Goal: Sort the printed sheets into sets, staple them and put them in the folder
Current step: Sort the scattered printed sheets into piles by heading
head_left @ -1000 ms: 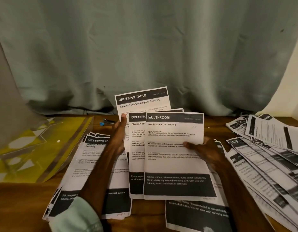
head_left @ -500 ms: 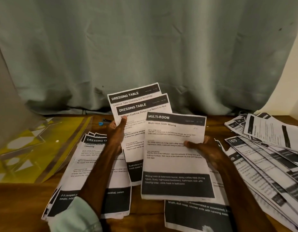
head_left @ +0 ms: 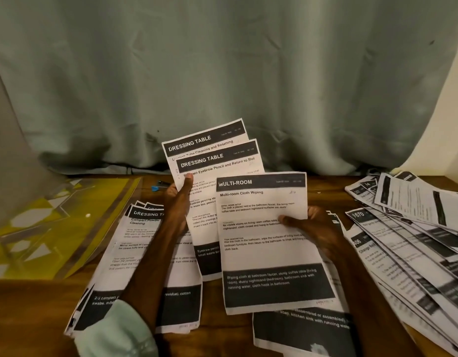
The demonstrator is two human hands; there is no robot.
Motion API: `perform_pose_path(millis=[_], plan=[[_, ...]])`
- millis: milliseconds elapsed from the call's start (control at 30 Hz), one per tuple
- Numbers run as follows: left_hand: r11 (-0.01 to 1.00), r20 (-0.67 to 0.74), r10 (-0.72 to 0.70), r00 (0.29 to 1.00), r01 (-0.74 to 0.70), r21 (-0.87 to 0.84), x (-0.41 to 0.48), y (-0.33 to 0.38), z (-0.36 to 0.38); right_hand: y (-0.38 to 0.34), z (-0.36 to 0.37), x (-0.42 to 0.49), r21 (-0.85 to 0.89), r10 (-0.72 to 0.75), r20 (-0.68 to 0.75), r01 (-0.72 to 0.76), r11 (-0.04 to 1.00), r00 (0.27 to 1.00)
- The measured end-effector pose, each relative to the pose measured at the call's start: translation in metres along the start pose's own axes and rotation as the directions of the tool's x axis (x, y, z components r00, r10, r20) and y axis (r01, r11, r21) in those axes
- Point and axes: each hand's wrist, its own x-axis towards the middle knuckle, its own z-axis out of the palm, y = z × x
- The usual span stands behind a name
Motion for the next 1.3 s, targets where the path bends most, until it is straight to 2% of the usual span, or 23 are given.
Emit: perform_pose_path(millis=[133, 233, 300, 333, 433, 500, 533, 600, 733, 900, 967, 1000, 1033, 1100, 1167, 1233, 1300], plan=[[0.999, 0.036, -0.006, 0.999, 0.005, 0.045, -0.003, -0.005, 0.005, -0.001, 0.007, 0.001, -0.029, -0.057, -0.023, 0.057, 0.998, 0.998], [0.998, 0.048, -0.005, 0.999, 0.002, 0.055, -0.005, -0.005, 0.007, -0.002, 0.016, 0.003, -0.108, -0.171, -0.104, 0.159, 0.981, 0.980], [0.999, 0.034, -0.016, 0.999, 0.014, 0.047, -0.005, -0.005, 0.006, -0.005, 0.027, -0.003, -0.237, -0.294, -0.131, 0.259, 0.937, 0.947], [0.999, 0.017, -0.020, 1.000, 0.019, 0.041, -0.004, -0.006, 0.005, -0.006, 0.033, -0.007, -0.341, -0.396, -0.100, 0.342, 0.875, 0.913], [0.999, -0.041, -0.020, 0.999, 0.022, 0.039, 0.000, -0.006, 0.005, 0.001, 0.044, -0.011, -0.612, -0.642, 0.099, 0.555, 0.563, 0.761], [0.999, -0.083, -0.010, 0.997, 0.014, 0.046, 0.003, -0.009, 0.005, 0.012, 0.047, -0.004, -0.706, -0.689, 0.203, 0.592, 0.390, 0.695], [0.998, -0.104, -0.008, 0.994, 0.014, 0.055, 0.005, -0.011, 0.004, 0.015, 0.048, -0.002, -0.722, -0.697, 0.236, 0.602, 0.341, 0.677], [0.998, -0.145, -0.018, 0.989, 0.026, 0.052, 0.010, -0.014, 0.000, 0.017, 0.052, -0.001, -0.723, -0.702, 0.272, 0.621, 0.303, 0.659], [0.995, -0.123, -0.085, 0.989, 0.091, 0.043, 0.010, -0.013, -0.001, 0.019, 0.052, 0.001, -0.716, -0.696, 0.277, 0.625, 0.310, 0.663], [0.997, -0.115, -0.080, 0.990, 0.079, -0.019, 0.010, -0.016, -0.003, 0.023, 0.050, 0.005, -0.712, -0.728, 0.275, 0.642, 0.285, 0.628], [0.995, -0.110, -0.094, 0.989, 0.092, -0.030, 0.008, -0.013, -0.001, 0.023, 0.051, 0.005, -0.717, -0.752, 0.226, 0.628, 0.301, 0.619], [0.996, -0.103, -0.093, 0.990, 0.092, -0.016, 0.005, -0.011, 0.001, 0.022, 0.052, 0.005, -0.704, -0.756, 0.168, 0.614, 0.357, 0.633], [0.996, -0.082, -0.090, 0.993, 0.090, -0.004, 0.002, -0.008, 0.003, 0.019, 0.053, 0.002, -0.667, -0.739, 0.089, 0.591, 0.453, 0.667], [0.995, -0.039, -0.100, 0.994, 0.100, 0.002, -0.003, -0.004, 0.007, 0.009, 0.054, -0.001, -0.539, -0.615, -0.105, 0.475, 0.696, 0.782], [0.990, 0.010, -0.141, 0.990, 0.141, -0.008, -0.011, -0.001, 0.010, 0.003, 0.051, -0.002, -0.358, -0.478, -0.253, 0.377, 0.854, 0.842], [0.984, 0.091, -0.177, 0.980, 0.179, -0.014, -0.018, 0.002, 0.013, 0.004, 0.044, 0.002, -0.174, -0.408, -0.350, 0.370, 0.913, 0.843], [0.984, 0.178, -0.178, 0.968, 0.177, 0.026, -0.026, 0.003, 0.018, 0.007, 0.040, 0.006, -0.086, -0.356, -0.404, 0.352, 0.932, 0.843]])
